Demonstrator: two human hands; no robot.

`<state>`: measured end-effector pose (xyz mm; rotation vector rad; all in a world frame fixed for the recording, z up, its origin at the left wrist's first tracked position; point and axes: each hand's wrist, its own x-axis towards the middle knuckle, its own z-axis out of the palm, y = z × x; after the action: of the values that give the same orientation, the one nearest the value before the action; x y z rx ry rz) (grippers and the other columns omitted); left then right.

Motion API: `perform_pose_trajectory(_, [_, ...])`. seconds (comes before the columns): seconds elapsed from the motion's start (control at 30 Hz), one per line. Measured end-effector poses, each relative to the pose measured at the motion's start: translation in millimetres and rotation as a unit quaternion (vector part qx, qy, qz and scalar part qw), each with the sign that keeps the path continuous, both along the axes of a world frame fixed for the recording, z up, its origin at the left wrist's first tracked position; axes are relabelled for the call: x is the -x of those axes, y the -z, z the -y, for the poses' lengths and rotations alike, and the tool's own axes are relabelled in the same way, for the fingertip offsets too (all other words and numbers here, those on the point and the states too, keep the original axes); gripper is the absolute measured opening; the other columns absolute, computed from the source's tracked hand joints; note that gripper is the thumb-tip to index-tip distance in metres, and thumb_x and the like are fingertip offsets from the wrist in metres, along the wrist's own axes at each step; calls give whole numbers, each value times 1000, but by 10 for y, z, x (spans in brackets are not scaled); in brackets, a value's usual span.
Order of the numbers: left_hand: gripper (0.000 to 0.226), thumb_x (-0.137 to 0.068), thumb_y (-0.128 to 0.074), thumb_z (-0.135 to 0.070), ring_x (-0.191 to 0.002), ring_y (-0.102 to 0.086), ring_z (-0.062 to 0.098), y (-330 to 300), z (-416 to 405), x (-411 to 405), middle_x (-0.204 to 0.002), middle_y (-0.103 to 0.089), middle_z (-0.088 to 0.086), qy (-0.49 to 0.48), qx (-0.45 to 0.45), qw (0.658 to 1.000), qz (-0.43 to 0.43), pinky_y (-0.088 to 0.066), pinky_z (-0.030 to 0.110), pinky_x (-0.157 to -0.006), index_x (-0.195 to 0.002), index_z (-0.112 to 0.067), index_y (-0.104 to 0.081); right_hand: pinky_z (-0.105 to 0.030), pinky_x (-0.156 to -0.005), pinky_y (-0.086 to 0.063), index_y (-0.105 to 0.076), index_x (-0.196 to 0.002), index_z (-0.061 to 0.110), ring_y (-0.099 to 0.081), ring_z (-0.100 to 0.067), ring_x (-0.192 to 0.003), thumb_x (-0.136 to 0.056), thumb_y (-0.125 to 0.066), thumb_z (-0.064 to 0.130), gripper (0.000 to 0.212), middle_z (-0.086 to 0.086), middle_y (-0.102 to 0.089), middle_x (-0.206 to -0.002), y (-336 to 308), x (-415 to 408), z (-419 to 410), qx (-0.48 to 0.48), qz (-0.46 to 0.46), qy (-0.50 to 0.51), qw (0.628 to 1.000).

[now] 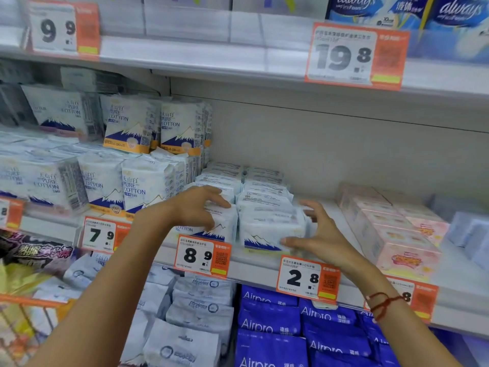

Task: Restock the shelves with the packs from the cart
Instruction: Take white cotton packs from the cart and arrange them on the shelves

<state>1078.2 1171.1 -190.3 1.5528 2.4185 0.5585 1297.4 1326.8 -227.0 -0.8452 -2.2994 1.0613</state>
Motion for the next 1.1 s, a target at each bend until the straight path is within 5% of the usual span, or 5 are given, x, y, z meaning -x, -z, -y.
perform_pose_trajectory(0.17, [46, -83, -69, -36, -135, -36, 16, -46, 125, 92, -147, -41, -3, -29, 9, 998, 59, -27, 33, -113, -126, -30, -56, -33, -111, -23, -38, -127, 54, -22, -11, -135, -85, -65, 35, 53, 16, -33, -137, -50, 73, 103, -117, 24, -75, 990])
perform_pose_trajectory(0.3, [56, -86, -58, -52, -136, -35, 21, -8, 97, 80, -150, -37, -2, -80, -3, 996, -28, -29, 38, -113, -135, -29, -47, -15, -95, -18, -52, -128, 40, -24, -10, -131, -94, -54, 33, 35, 11, -42, -138, 45, 200, 178, -221, 49, -77, 971])
perform_pose_trajectory(0.6, [53, -101, -36, -38, -144, -20, 23, -99, 43, 34, -157, -20, 4, -110, 131, 984, -54, -18, 34, -116, -148, -16, -27, -28, -111, -14, -53, -127, 44, -17, -15, -139, -94, -51, 39, 34, 9, -34, -147, 58, 318, 285, -310, 74, -27, 948])
perform_pose_trajectory(0.93, [53, -92, -42, -57, -138, -31, 27, 51, 24, 187, -149, -39, -3, -120, 85, 986, -83, -29, 46, -112, -139, -33, -44, -35, -102, -37, -62, -111, 46, -42, -19, -123, -81, -68, 34, 33, 7, -56, -122, -112, 489, 109, -215, 123, -79, 966])
perform_pose_trajectory(1.1, [55, -87, -45, -64, -139, -28, 27, 85, 12, 272, -146, -43, -6, -114, 68, 989, -71, -26, 45, -113, -134, -38, -48, -20, -91, -26, -60, -116, 44, -35, -12, -119, -85, -66, 35, 33, 15, -47, -116, -125, 488, 57, -216, 122, -99, 964])
